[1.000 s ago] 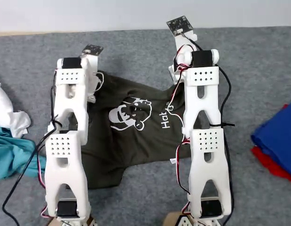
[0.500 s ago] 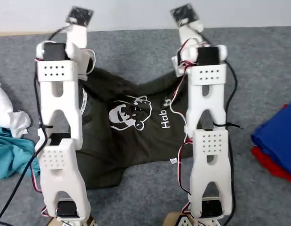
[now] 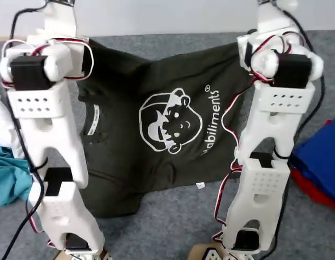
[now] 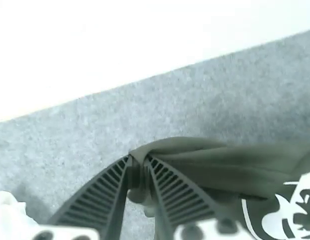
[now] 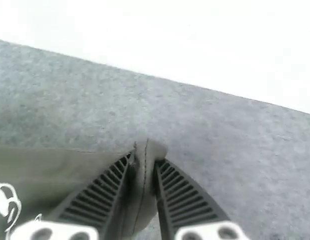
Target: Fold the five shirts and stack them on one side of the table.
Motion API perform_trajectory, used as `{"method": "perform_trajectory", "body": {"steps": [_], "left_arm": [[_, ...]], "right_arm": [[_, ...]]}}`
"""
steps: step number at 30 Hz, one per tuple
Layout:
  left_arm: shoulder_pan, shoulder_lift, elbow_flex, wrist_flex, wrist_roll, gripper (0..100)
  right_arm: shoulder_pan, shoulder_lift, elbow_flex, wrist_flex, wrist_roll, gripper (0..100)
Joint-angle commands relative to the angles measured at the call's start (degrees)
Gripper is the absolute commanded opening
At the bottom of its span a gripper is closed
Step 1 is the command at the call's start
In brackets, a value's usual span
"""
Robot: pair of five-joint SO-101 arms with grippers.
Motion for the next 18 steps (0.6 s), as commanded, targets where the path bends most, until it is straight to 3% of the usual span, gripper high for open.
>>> {"method": "perform_trajectory", "body": {"steps": [1, 18], "left_arm": [[0.09, -7.82, -2.15, -0.09, 0.44, 0], [0.09, -40.00, -1.89, -13.45, 0.09, 0]], "right_arm": [[0.75, -6.46, -2.55, 2.07, 0.62, 0.9], [0.66, -38.37, -0.35, 2.15, 0.53, 0.9]]}}
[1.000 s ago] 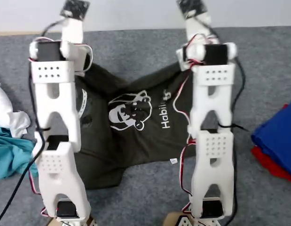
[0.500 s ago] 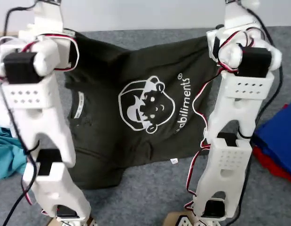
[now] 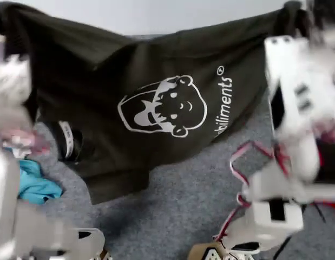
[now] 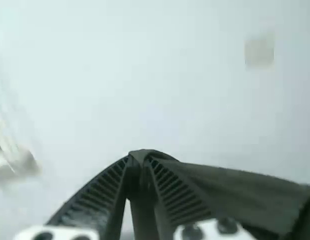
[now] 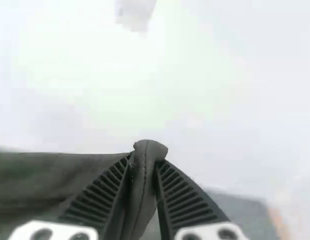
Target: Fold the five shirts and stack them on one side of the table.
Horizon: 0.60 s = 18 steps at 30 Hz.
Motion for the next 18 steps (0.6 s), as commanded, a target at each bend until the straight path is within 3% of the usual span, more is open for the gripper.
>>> {"method": "perform_trajectory", "body": {"steps": [1, 10, 18], "left_arm": [[0.09, -5.36, -1.54, -5.45, 0.09, 0], [0.00, -13.27, -1.63, -12.57, -9.76, 0], [-0.09, -17.93, -1.27, -12.31, -15.12, 0]], "right_arm": [[0.66, -9.01, 1.41, 1.98, 0.53, 0.9], [0.92, -33.45, 23.12, 1.80, 3.08, 0.9], [7.16, -49.01, 40.44, 1.71, 8.35, 0.9]]}}
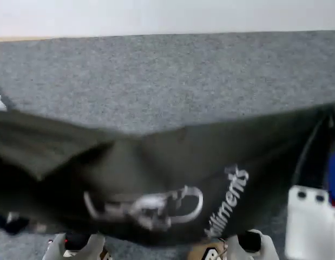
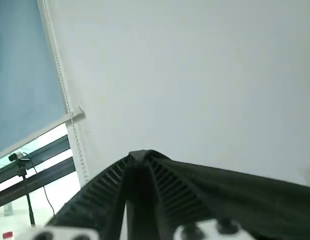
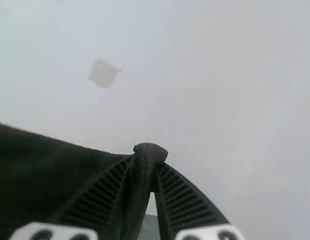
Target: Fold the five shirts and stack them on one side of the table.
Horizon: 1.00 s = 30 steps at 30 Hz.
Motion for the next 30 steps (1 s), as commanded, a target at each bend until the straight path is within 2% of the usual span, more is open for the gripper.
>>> {"method": "perform_trajectory", "body": {"steps": [1, 6, 11, 17, 24, 27, 30], "left_arm": [[-0.09, -0.26, 0.57, 0.26, -2.11, 0], [-0.09, 1.05, 3.12, 8.00, -2.99, 0], [0.09, 3.43, 12.53, 13.10, -2.81, 0], [0.35, 7.47, 33.19, 13.36, -2.73, 0], [0.35, 14.86, 54.02, 0.26, -2.64, 0], [0.18, 18.73, 57.98, -6.59, -2.64, 0], [0.00, 23.65, 59.12, -11.96, -2.64, 0]], "right_arm": [[1.10, -3.82, 8.35, 1.63, 2.02, 0.9], [1.10, -5.14, 20.22, 1.45, 1.93, 0.9], [1.01, -3.56, 33.76, -0.22, 1.67, 1.0], [1.01, -2.86, 55.91, -15.60, 1.58, 1.0], [1.01, -2.68, 82.81, -45.67, 2.02, 1.0], [1.01, -1.80, 91.43, -57.10, 2.20, 1.0], [1.36, 2.42, 94.07, -63.25, 2.20, 1.0]]}}
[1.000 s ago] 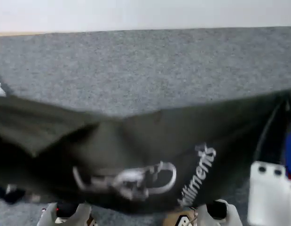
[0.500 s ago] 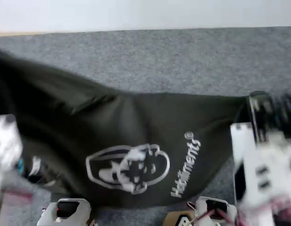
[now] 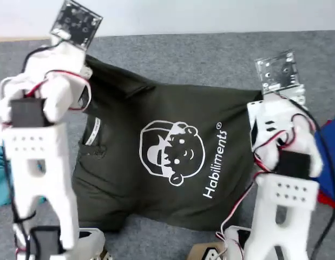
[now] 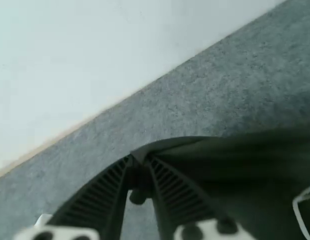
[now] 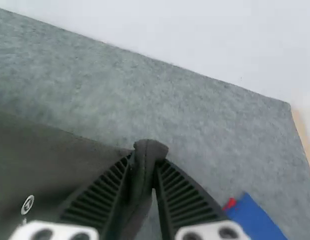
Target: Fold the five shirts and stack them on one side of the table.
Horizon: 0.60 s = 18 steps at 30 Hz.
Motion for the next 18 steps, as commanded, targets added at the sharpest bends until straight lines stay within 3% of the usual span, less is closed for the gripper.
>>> {"method": "perform_trajectory", "body": {"steps": [1, 6, 11, 18], "left_arm": [[-0.26, 4.22, -0.04, -7.12, -0.18, 0], [-0.26, 11.52, -0.13, -15.03, -0.18, 0], [0.00, 17.58, -1.27, -22.68, -0.09, 0], [-1.32, 29.01, -13.49, -24.18, -0.09, 0]], "right_arm": [[0.92, 4.44, 0.70, -8.84, 0.70, 1.0], [0.92, 12.26, -3.25, -16.04, 0.70, 1.0], [0.92, 20.97, -12.31, -16.84, 0.62, 1.0], [0.57, 35.91, -26.55, -17.01, 0.62, 1.0]]}}
